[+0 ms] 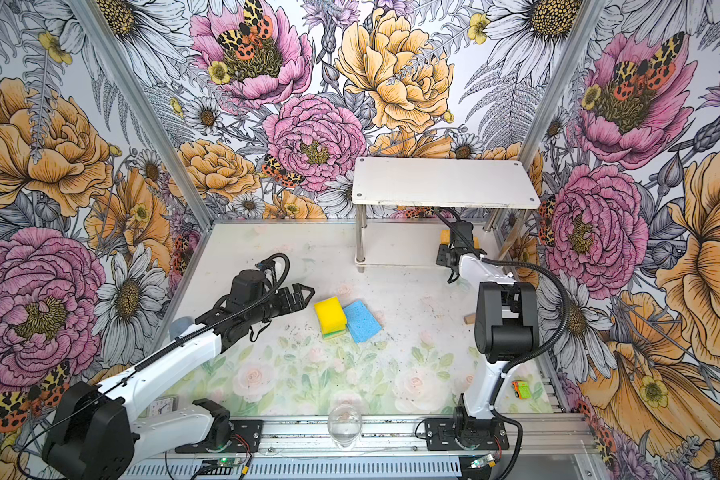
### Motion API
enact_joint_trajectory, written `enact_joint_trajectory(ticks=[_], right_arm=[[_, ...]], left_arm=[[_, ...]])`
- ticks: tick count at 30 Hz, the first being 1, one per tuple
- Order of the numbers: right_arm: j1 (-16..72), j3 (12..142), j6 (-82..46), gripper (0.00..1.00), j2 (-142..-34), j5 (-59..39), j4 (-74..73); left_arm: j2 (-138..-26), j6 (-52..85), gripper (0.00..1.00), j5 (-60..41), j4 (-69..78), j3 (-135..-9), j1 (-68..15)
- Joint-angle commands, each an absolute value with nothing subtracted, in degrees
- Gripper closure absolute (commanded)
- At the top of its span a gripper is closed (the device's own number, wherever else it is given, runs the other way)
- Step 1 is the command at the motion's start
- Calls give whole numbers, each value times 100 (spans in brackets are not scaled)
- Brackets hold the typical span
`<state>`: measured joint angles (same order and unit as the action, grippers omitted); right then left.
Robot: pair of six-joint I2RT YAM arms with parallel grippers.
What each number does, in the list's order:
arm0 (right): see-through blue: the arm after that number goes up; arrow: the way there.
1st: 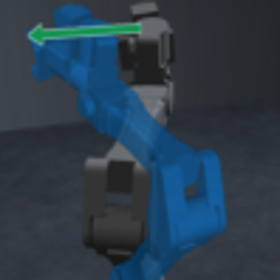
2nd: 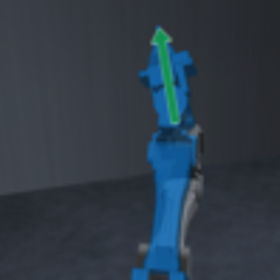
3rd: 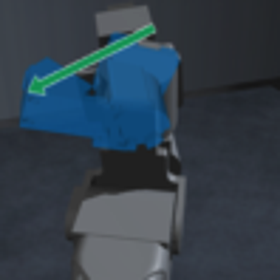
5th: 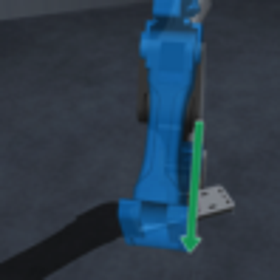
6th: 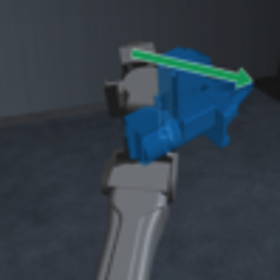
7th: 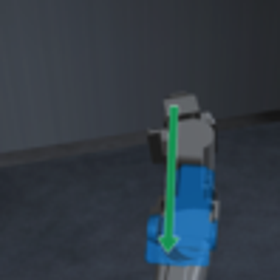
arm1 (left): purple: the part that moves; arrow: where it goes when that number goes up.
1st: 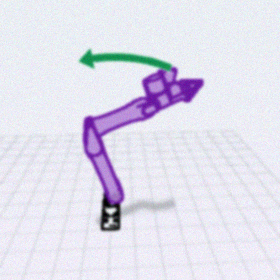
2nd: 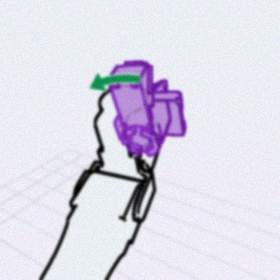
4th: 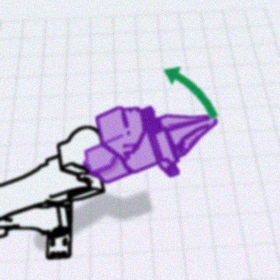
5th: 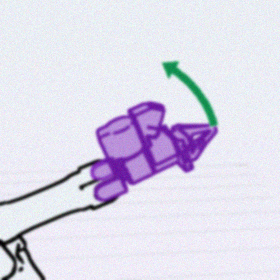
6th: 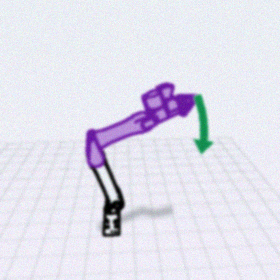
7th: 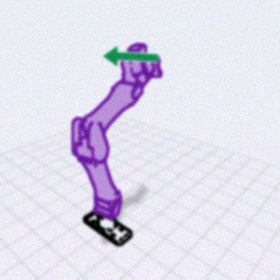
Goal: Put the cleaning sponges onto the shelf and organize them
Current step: 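Lower the sponge onto the shelf beside the first sponge and open the right gripper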
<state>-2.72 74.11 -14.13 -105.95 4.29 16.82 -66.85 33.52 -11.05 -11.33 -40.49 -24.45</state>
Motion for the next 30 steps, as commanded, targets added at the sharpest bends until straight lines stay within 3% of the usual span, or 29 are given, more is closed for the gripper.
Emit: enact_joint_trajectory(ticks=[1,30], right_arm=[[-307,7602,-1489,43,-10714,404,1578],[-305,7644,-1483,30,-10670,466,1582]], left_arm=[[-6653,3234,1,-1202,-1064,-4131,-2373],[-6492,3252,1,-1166,-1081,-4001,-2347]])
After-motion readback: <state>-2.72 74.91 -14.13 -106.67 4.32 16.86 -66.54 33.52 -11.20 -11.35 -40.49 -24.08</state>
